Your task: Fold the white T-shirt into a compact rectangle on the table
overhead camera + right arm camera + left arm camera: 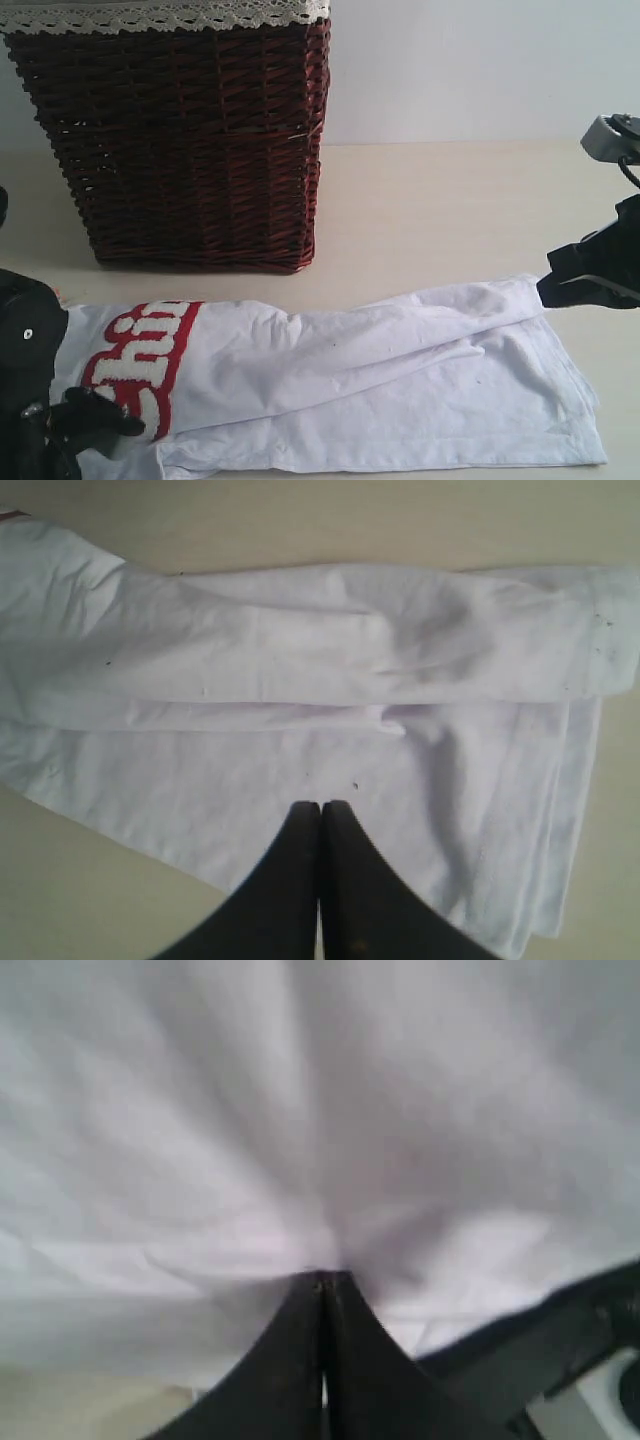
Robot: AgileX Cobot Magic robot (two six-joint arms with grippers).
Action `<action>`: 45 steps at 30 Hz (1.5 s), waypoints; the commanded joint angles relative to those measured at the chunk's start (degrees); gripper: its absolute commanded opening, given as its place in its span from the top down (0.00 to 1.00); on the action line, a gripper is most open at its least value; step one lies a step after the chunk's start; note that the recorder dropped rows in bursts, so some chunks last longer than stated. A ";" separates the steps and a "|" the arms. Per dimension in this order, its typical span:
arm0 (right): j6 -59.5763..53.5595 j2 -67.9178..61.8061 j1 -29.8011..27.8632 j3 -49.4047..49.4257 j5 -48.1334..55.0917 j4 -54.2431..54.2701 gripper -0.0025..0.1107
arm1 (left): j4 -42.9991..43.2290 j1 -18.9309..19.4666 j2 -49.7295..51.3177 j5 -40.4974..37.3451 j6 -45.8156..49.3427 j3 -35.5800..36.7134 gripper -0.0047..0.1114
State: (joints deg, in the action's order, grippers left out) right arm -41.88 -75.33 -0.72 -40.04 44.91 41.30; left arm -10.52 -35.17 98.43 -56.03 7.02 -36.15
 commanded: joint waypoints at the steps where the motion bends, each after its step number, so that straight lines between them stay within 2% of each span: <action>1: -0.31 0.23 0.07 -0.37 0.26 0.80 0.98 | 1.32 -1.47 -1.51 -5.12 1.35 0.15 0.96; 7: -0.22 0.23 0.07 -0.37 1.01 0.80 0.98 | 1.47 -1.37 -10.53 5.93 0.89 -2.20 0.96; 12: -0.33 0.23 0.07 -0.37 1.75 0.80 0.98 | 1.37 -1.37 -14.75 8.03 -1.42 -4.56 0.96; 18: -0.33 0.23 0.07 -0.37 1.87 0.80 0.98 | 2.00 -1.37 -7.33 9.84 -1.44 -3.41 0.96; 25: -0.43 0.23 0.07 -0.37 1.71 0.80 0.98 | 3.14 -1.37 -3.82 24.39 -3.20 -5.76 0.96; 34: -0.43 0.23 0.07 -0.37 0.30 0.80 0.98 | 5.53 -1.25 0.20 30.48 -2.66 -6.64 0.96; 45: -0.43 0.23 0.07 -0.37 1.35 0.80 0.98 | 6.92 7.16 0.26 44.65 -5.94 -6.64 0.96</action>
State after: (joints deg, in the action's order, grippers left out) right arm -41.88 -75.33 -0.72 -40.04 45.95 41.78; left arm -3.99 -29.80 99.77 -15.27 1.88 -42.55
